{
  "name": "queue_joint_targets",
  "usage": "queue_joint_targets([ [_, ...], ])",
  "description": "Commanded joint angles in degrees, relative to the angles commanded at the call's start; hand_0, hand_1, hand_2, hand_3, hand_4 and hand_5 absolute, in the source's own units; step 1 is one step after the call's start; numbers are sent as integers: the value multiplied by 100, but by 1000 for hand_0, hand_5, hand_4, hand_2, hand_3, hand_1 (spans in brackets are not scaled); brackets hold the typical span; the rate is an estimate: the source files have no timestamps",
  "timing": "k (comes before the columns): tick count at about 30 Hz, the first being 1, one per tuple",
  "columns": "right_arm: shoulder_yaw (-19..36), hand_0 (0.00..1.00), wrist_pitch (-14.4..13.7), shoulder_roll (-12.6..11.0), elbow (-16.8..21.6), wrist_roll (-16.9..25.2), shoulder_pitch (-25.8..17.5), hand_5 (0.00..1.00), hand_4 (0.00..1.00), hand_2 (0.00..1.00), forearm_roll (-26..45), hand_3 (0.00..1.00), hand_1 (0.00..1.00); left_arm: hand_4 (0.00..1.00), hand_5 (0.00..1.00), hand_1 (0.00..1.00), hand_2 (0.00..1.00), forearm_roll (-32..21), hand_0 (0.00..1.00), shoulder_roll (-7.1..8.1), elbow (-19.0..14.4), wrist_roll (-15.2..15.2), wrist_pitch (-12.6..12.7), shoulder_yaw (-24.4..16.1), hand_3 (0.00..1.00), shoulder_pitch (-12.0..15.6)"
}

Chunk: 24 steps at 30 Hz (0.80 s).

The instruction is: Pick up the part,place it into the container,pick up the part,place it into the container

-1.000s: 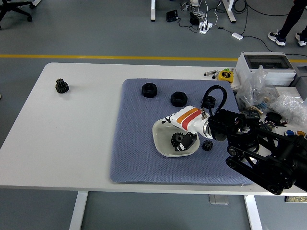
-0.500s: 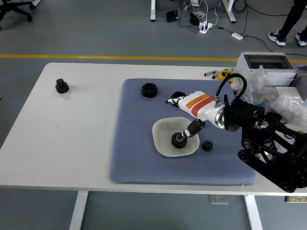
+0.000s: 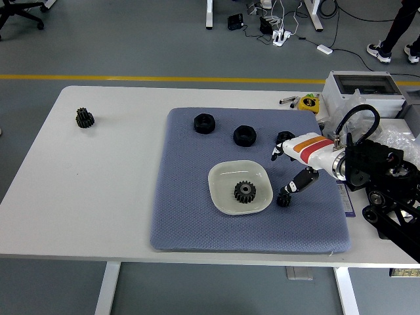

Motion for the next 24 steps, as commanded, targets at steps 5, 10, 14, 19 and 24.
queue_joint_targets([
  [5,-13,436,15,-44,-30,37,-116,274,892,720,13,659,562,681,577,729,756,0,723,-5,-5,-9,-3,14,612,-10],
  [10,-98,436,-30,-53,-66,74,-199,274,892,720,40,659,562,681,577,729,756,-66,723,-7,-6,-33,5,54,612,-29],
  [14,-167,429,-65,-37,-128,94,-224,272,887,717,48,654,558,681,577,729,755,-91,723,-9,-6,-42,7,69,613,-39],
  [19,-232,418,-200,30,-193,135,-294,260,873,709,32,641,543,681,577,730,756,-96,724,-12,-8,-45,3,70,613,-45],
  [24,-273,391,-383,145,-323,200,-347,245,833,645,31,578,516,681,577,730,756,-87,724,-18,-10,-43,-2,69,612,-47],
])
